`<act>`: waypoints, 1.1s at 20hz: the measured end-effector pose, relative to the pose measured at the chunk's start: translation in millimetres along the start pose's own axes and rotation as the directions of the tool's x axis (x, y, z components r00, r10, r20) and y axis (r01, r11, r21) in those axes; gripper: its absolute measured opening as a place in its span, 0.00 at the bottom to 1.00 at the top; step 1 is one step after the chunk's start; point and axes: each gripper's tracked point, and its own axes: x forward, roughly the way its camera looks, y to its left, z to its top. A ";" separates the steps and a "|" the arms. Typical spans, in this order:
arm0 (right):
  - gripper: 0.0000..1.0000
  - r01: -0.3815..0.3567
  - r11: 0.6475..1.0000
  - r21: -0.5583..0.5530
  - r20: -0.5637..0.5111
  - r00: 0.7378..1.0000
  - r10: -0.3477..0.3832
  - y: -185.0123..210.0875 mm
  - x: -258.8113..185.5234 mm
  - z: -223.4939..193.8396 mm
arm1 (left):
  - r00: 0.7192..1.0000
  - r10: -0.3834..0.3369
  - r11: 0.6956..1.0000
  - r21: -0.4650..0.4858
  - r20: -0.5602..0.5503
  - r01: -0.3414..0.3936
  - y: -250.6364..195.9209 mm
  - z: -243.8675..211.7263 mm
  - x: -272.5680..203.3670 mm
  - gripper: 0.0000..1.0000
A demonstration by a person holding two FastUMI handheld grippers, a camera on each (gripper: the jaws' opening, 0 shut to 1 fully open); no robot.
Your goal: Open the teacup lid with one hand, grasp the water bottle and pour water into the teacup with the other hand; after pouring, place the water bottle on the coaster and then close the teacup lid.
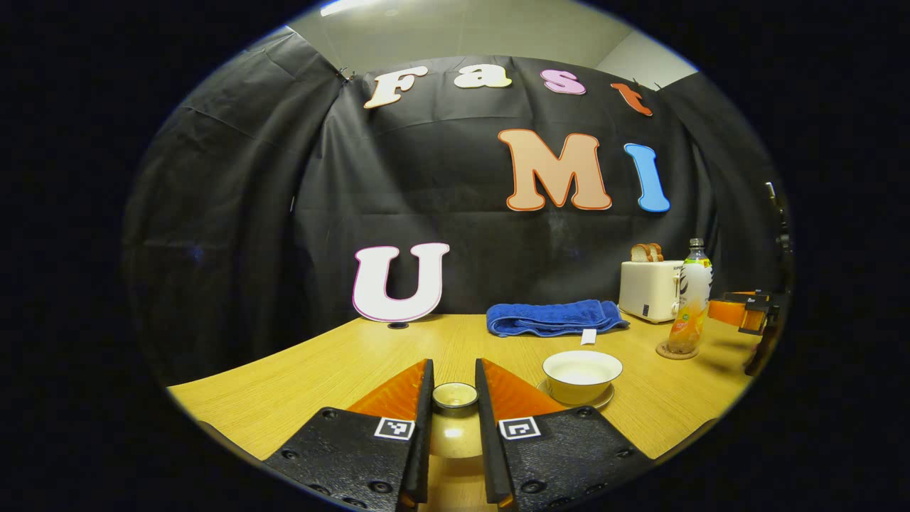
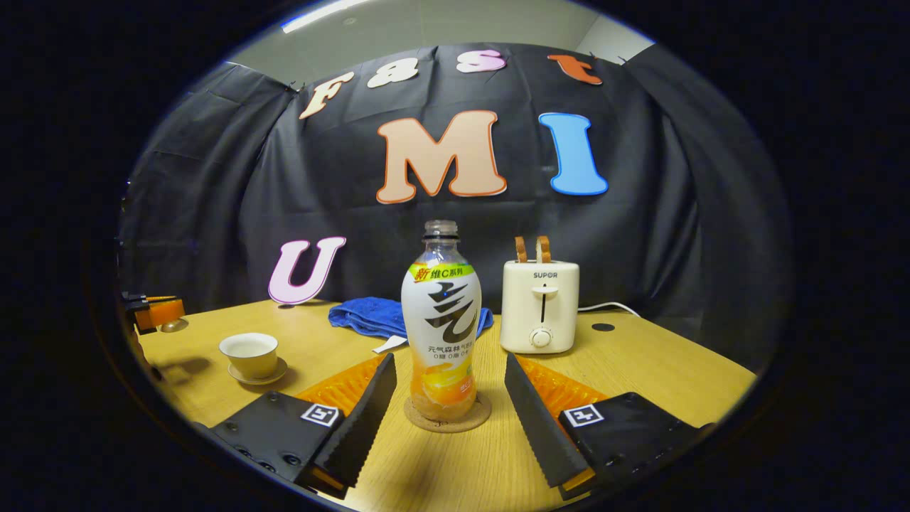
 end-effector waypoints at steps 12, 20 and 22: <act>0.94 0.099 0.995 -0.002 0.009 0.995 -0.099 -28.7 -33.7 3.7 | 0.992 -0.128 0.992 -0.008 -0.004 0.128 -49.5 -0.9 23.6 0.29; 0.95 0.132 0.991 -0.001 0.012 0.991 -0.132 -42.3 -48.1 5.2 | 0.954 -0.298 0.954 0.005 0.001 0.298 -108.4 0.1 55.5 0.28; 0.99 0.133 0.991 -0.002 0.011 0.991 -0.133 -42.3 -48.2 5.2 | 0.948 -0.319 0.948 0.021 -0.009 0.319 -118.5 -1.9 65.4 0.28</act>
